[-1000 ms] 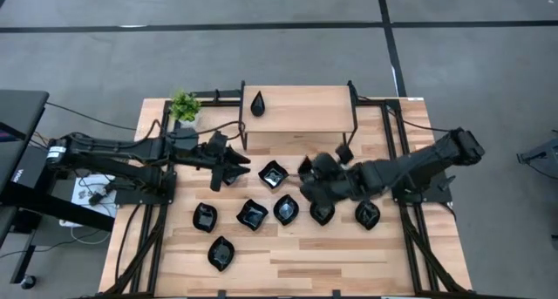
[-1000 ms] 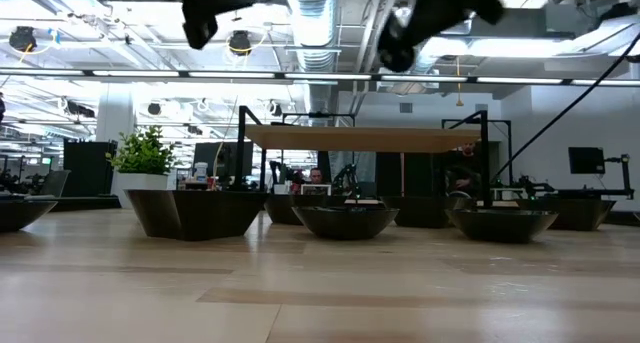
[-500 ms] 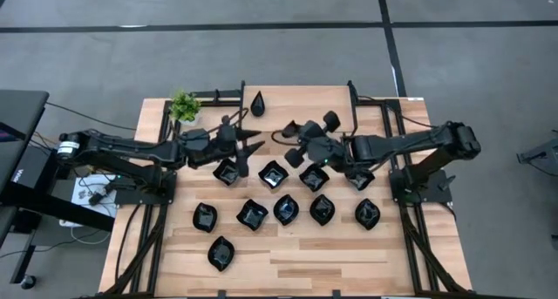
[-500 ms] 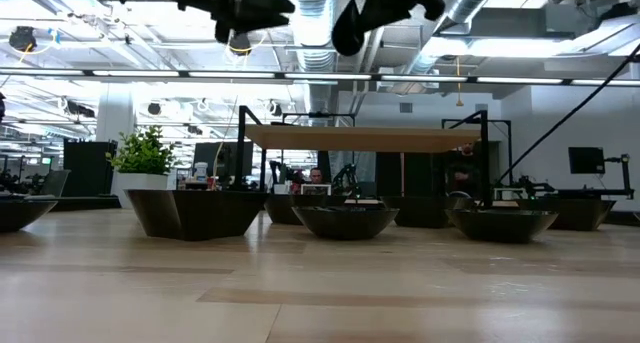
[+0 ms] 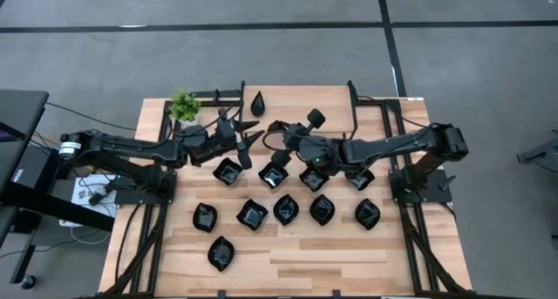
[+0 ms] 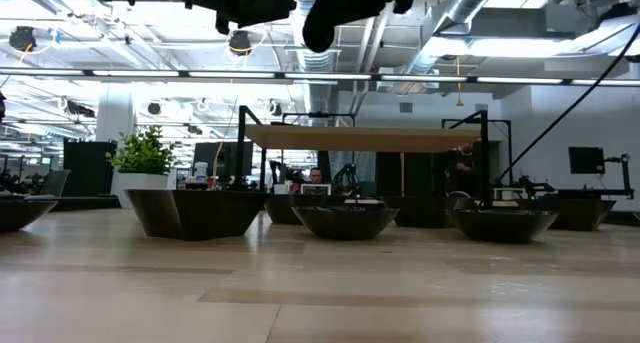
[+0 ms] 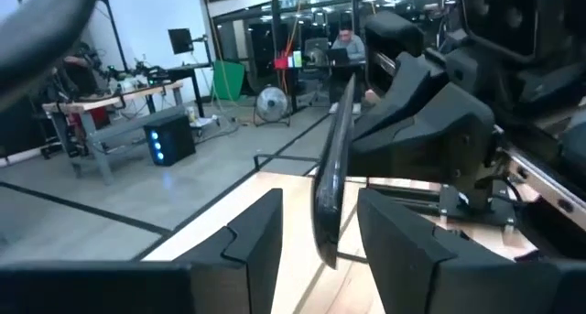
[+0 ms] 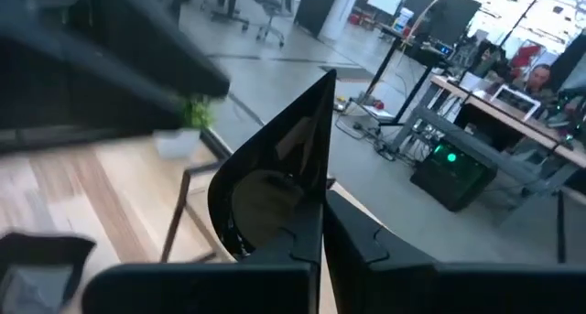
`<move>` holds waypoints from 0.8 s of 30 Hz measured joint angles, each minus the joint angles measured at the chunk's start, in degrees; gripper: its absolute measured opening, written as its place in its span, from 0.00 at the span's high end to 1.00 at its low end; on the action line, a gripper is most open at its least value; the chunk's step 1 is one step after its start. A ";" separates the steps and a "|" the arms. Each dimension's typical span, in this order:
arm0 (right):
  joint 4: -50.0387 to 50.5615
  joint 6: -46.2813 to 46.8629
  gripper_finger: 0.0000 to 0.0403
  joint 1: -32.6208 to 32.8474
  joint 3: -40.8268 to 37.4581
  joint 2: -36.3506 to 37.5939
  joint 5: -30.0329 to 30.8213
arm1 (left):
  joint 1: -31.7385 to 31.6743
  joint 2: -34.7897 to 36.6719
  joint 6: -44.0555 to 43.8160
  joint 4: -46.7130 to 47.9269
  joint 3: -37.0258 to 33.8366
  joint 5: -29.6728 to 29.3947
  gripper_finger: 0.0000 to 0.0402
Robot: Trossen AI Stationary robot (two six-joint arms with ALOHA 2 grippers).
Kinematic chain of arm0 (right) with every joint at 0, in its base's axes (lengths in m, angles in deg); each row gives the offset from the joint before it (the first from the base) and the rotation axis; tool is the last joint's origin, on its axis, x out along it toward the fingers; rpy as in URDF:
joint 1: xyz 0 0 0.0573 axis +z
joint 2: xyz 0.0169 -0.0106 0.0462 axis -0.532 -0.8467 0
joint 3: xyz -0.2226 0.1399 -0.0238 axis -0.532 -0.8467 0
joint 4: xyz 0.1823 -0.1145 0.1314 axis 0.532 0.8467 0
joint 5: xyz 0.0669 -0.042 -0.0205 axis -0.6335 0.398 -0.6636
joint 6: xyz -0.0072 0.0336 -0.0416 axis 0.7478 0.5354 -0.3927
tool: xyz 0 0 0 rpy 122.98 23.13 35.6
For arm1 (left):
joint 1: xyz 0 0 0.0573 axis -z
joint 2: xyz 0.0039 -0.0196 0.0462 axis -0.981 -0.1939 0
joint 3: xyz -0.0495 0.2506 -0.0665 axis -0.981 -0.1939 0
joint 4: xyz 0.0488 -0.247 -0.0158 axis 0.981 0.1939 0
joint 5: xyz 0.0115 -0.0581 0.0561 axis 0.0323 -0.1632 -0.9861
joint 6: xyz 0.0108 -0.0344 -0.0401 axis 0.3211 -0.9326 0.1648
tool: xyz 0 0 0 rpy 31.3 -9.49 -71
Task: Pick & Place Mini shaped plates
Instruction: Stack the black drop shaped plate on top of the black drop shaped plates on the shelf
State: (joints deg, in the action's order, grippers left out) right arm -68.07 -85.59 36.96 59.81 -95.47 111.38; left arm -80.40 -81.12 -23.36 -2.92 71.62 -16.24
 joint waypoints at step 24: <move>1.33 -10.88 1.00 -0.33 12.60 -11.02 3.16 | -0.03 -0.36 0.06 -0.61 0.00 -2.59 0.64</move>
State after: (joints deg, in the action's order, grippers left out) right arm -66.75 -96.47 36.63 72.41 -106.49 114.54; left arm -80.43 -81.48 -23.30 -3.53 71.62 -18.83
